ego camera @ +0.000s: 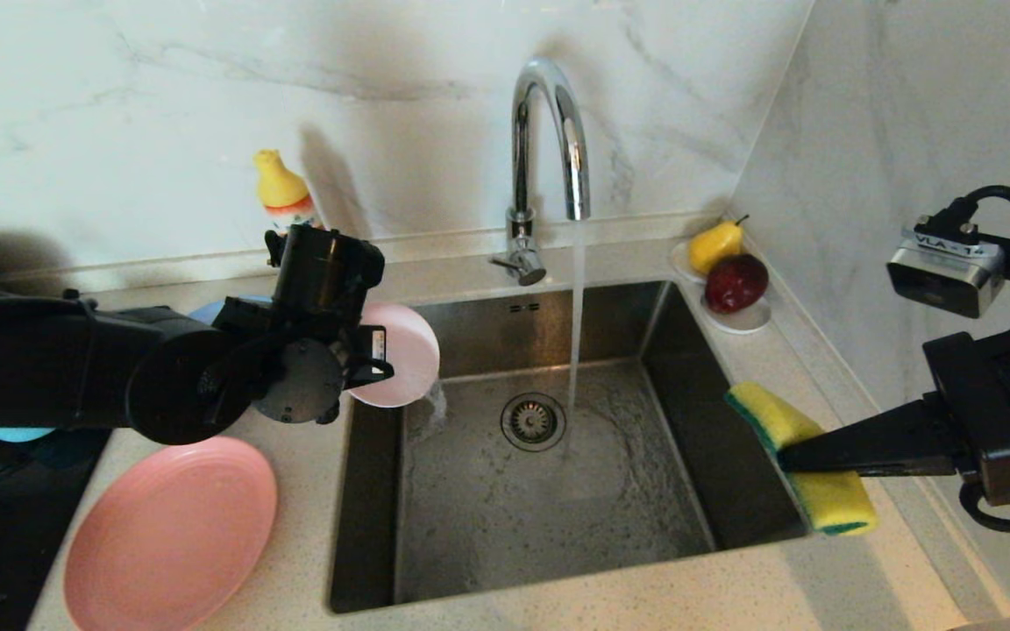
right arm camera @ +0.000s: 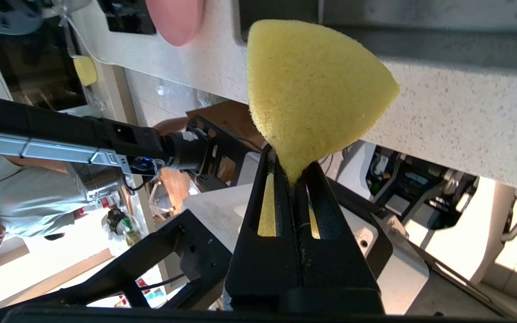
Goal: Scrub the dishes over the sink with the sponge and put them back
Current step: Rinse the bowl
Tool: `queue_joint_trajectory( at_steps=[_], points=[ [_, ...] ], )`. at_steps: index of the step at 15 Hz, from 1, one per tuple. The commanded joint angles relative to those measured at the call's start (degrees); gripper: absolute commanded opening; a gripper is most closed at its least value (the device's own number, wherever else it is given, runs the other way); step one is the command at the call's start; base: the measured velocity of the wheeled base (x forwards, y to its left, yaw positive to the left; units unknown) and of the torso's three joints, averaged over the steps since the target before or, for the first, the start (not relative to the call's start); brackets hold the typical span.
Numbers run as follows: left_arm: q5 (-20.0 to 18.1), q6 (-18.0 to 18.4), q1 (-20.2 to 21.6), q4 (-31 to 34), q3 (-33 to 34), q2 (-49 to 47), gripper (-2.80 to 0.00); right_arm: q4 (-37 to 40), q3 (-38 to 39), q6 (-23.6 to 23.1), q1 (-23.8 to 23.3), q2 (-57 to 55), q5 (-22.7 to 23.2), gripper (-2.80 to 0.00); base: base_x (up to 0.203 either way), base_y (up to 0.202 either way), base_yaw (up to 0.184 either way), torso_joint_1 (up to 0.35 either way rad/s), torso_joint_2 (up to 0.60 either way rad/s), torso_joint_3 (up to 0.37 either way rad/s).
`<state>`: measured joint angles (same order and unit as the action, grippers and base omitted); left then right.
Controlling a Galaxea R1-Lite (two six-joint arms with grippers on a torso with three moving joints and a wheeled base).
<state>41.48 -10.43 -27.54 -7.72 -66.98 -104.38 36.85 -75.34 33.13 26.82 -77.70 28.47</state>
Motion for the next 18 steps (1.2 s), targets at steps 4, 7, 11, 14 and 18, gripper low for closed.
queue_joint_trajectory(
  at_steps=[4,7,11,14,18],
  points=[
    [1.14,8.2,1.12,-7.23,0.03,-0.06,-2.8,-1.08,1.44,0.18,-0.54,-1.15,0.19,-2.8,0.0,0.0,0.0,0.0,0.0,0.0],
    [2.45,11.49,1.32,-14.26,0.46,0.12,-2.8,-2.8,2.12,0.27,-0.46,-1.82,0.28,-2.8,0.0,0.0,0.0,0.0,0.0,0.0],
    [2.55,16.27,2.02,-21.64,1.56,-0.04,-2.8,-2.88,2.04,0.27,-0.45,-2.01,0.28,-2.8,0.0,0.0,0.0,0.0,0.0,0.0],
    [2.47,20.15,2.22,-27.86,1.84,0.14,-2.8,-2.84,2.12,0.27,-0.46,-2.01,0.28,-2.8,0.0,0.0,0.0,0.0,0.0,0.0],
    [2.44,25.85,2.47,-39.21,4.5,0.31,-2.8,-2.93,1.77,0.27,-0.45,-2.28,0.28,-2.8,0.0,0.0,0.0,0.0,0.0,0.0]
  ],
)
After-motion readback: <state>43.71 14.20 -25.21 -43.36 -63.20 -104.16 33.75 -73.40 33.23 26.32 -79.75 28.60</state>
